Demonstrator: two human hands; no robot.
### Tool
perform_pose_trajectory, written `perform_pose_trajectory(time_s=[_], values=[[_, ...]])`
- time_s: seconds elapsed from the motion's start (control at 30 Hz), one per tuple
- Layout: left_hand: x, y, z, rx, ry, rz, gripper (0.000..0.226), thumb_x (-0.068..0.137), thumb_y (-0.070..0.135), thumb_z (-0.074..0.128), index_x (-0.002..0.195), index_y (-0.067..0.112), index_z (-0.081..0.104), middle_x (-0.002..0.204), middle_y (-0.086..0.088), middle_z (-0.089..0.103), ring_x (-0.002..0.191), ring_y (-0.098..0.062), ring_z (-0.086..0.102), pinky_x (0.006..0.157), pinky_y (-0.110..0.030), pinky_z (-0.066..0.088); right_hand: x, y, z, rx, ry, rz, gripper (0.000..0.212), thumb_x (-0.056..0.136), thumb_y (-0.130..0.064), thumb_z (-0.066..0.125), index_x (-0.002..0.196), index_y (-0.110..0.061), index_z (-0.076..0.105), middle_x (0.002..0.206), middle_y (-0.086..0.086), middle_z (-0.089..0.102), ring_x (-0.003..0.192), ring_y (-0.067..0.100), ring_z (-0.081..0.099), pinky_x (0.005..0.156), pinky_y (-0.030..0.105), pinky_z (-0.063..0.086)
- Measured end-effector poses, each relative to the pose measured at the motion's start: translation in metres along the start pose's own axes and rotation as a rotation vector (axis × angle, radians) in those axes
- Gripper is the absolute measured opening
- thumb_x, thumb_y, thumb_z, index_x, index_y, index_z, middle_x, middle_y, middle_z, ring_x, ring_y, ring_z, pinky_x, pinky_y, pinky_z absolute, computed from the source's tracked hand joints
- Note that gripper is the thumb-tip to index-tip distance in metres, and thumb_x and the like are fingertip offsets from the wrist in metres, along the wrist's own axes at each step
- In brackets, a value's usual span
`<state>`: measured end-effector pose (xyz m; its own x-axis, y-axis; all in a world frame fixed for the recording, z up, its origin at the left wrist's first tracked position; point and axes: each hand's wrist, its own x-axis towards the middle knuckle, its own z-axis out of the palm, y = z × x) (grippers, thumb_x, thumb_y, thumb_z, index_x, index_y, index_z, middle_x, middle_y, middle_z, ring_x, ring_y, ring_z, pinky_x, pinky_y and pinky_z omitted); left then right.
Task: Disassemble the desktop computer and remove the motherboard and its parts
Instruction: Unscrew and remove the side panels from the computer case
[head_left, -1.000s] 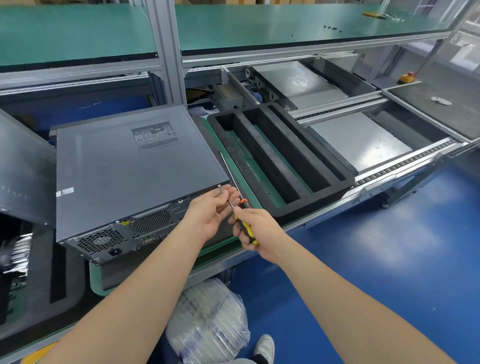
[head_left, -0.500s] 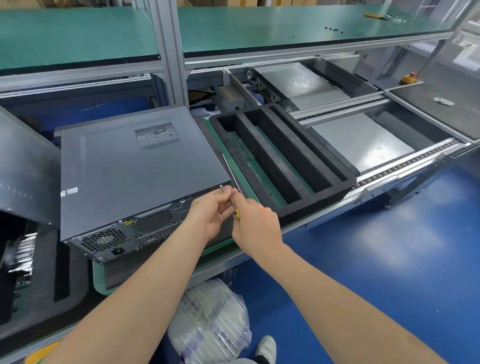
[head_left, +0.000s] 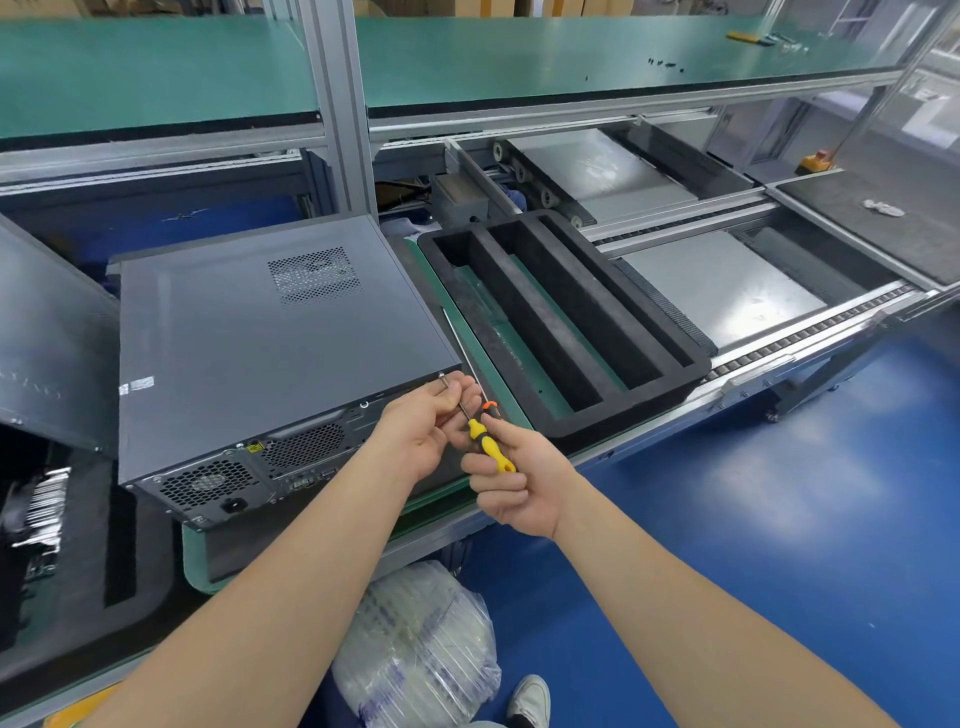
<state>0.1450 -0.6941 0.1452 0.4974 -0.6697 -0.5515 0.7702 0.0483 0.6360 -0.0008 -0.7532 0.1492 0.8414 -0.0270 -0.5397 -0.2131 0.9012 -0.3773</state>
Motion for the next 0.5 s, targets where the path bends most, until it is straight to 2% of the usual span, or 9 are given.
perform_pose_trajectory(time_s=[0.1,0.2,0.3,0.33,0.4,0.43,0.5], values=[[-0.004,0.001,0.001,-0.025,-0.018,0.009,0.021,0.101,-0.005,0.055,0.119,-0.005,0.067,0.100,-0.015,0.077,0.078,-0.019,0.078,0.060,-0.023,0.060,0.005,0.002,0.005,-0.111,0.070,-0.091,0.030,0.104,-0.036,0.055,0.093,-0.009,0.058,0.060,0.001,0.050,0.036,0.007,0.035,0.034,0.018,0.024],[-0.004,0.002,0.000,-0.061,-0.020,0.003,0.022,0.102,-0.006,0.052,0.121,-0.008,0.064,0.098,-0.017,0.077,0.081,-0.022,0.078,0.063,-0.027,0.062,0.009,0.004,0.010,-0.430,0.290,-0.248,0.028,0.101,-0.032,0.064,0.090,-0.007,0.062,0.067,0.008,0.057,0.044,0.011,0.045,0.039,0.021,0.032],[-0.004,0.002,-0.001,-0.099,-0.010,0.001,0.021,0.102,-0.006,0.050,0.117,-0.008,0.064,0.105,-0.021,0.075,0.087,-0.027,0.078,0.070,-0.033,0.064,0.010,0.005,0.013,-0.775,0.529,-0.416,0.031,0.091,-0.028,0.077,0.085,-0.006,0.056,0.069,0.012,0.066,0.048,0.017,0.057,0.043,0.027,0.044],[-0.004,0.001,-0.002,-0.109,-0.006,-0.001,0.020,0.101,-0.004,0.052,0.115,-0.007,0.065,0.105,-0.021,0.076,0.090,-0.028,0.078,0.072,-0.035,0.065,0.011,0.005,0.014,-0.943,0.637,-0.471,0.035,0.088,-0.030,0.080,0.085,-0.006,0.055,0.069,0.009,0.069,0.049,0.016,0.061,0.045,0.028,0.047],[-0.005,0.000,-0.002,-0.125,0.006,-0.005,0.020,0.101,0.004,0.056,0.114,-0.005,0.067,0.106,-0.020,0.077,0.095,-0.030,0.078,0.077,-0.038,0.065,0.015,0.005,0.015,-1.296,0.837,-0.566,0.035,0.085,-0.036,0.082,0.082,-0.017,0.054,0.070,0.000,0.067,0.056,0.013,0.064,0.050,0.028,0.049],[-0.005,0.000,-0.001,-0.129,0.016,-0.007,0.020,0.102,0.008,0.057,0.114,-0.004,0.068,0.107,-0.020,0.077,0.097,-0.030,0.077,0.079,-0.040,0.065,0.017,0.006,0.015,-1.419,0.909,-0.594,0.036,0.084,-0.039,0.083,0.079,-0.024,0.050,0.071,-0.005,0.064,0.059,0.009,0.061,0.051,0.025,0.045],[-0.005,-0.001,0.001,-0.125,0.039,-0.011,0.022,0.103,0.016,0.060,0.115,-0.001,0.068,0.107,-0.017,0.078,0.096,-0.028,0.078,0.082,-0.039,0.063,0.020,0.008,0.014,-1.516,0.991,-0.627,0.041,0.085,-0.041,0.082,0.078,-0.031,0.043,0.072,-0.011,0.059,0.061,0.006,0.058,0.051,0.020,0.038]])
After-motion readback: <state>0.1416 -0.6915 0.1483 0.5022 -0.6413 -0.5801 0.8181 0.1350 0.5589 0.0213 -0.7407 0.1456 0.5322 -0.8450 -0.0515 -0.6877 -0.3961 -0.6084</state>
